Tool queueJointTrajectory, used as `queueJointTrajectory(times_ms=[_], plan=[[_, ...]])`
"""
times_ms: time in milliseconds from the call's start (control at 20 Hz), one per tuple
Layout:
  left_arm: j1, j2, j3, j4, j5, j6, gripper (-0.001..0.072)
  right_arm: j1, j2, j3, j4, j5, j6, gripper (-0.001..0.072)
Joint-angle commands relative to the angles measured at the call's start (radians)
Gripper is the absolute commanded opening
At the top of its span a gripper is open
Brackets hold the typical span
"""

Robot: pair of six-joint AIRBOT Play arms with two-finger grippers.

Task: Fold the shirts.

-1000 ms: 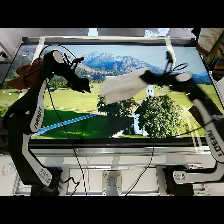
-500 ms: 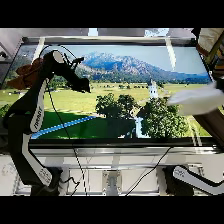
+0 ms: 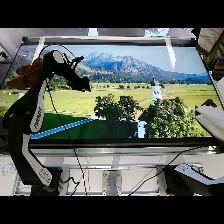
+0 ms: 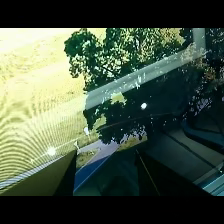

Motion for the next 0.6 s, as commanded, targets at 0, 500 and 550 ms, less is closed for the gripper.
queueJointTrajectory(times_ms=[0, 500, 550], plan=[[0.000, 0.000, 0.000, -0.004, -0.010, -0.005, 0.0417, -0.154, 0.005, -0.014, 0.094, 0.079, 0.001, 0.0392], [0.000, 0.000, 0.000, -0.013, 0.060, -0.004, 0.0418, -0.021, 0.018, -0.014, 0.686, -0.136, -0.069, 0.0391], [0.000, 0.000, 0.000, -0.031, 0.092, -0.004, 0.0417, 0.027, 0.018, -0.014, 0.725, -0.156, -0.084, 0.0391]])
